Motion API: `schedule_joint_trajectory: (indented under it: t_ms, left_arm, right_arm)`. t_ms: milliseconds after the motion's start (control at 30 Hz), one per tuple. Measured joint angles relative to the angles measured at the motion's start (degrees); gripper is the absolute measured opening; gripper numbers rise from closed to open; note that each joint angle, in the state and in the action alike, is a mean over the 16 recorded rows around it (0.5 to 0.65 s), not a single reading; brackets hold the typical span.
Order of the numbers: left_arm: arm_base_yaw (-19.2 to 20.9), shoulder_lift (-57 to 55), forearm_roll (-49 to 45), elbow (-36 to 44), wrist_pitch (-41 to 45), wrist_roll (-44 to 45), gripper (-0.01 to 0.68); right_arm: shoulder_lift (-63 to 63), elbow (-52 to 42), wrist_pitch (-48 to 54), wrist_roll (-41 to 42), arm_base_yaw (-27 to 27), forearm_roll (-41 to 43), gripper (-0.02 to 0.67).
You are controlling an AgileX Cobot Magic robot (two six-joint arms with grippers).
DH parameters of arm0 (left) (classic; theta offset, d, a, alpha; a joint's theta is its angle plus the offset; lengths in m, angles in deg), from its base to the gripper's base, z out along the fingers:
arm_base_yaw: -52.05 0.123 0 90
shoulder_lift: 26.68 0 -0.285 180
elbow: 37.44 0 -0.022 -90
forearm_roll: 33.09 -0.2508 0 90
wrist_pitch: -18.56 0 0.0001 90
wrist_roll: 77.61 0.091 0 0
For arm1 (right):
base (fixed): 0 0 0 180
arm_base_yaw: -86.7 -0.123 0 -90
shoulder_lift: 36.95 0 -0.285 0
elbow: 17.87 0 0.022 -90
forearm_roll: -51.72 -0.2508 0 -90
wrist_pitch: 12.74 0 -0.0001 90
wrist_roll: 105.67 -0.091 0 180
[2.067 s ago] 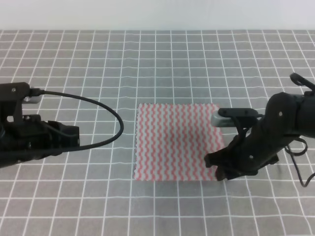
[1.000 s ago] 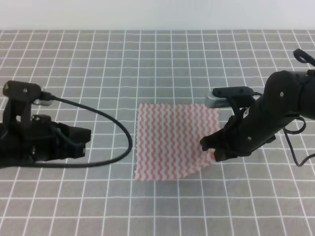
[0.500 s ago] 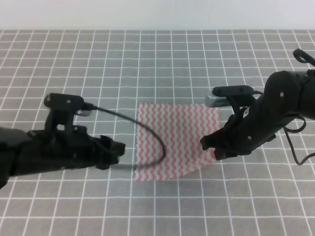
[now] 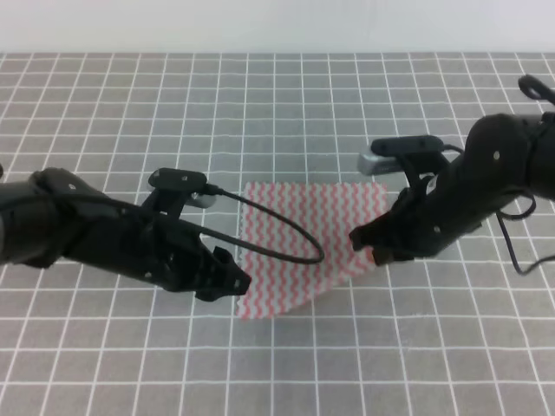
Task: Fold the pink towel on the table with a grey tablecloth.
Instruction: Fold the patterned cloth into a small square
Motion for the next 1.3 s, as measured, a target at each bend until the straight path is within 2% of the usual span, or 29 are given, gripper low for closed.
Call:
schedule_joint_trajectory:
  t_ms: [167, 400, 667, 967, 1300]
  left_arm:
    - [-0.2, -0.8, -7.9, -2.0, 0.9, 0.0, 0.308]
    - [-1.6, -1.0, -13.4, -3.1, 1.8, 5.3, 0.308]
    - [-4.7, -0.9, -17.5, -3.2, 2.4, 11.0, 0.36]
    - [-7.6, -0.8, -22.7, -3.2, -0.9, 12.0, 0.422]
    - [-10.8, -0.7, -25.9, -3.2, -5.8, 12.0, 0.41]
  right_arm:
    - [0.1, 2.4, 0.7, 0.0, 0.0, 0.0, -0.016]
    - [0.0, 4.9, 1.7, 0.1, 0.0, 0.0, -0.015]
    - [0.0, 5.4, 1.9, 0.1, 0.0, 0.0, -0.016]
    - [-0.2, 5.4, 1.9, 0.1, 0.0, 0.0, -0.016]
    - [-0.2, 5.4, 1.8, 0.1, 0.0, 0.1, -0.016]
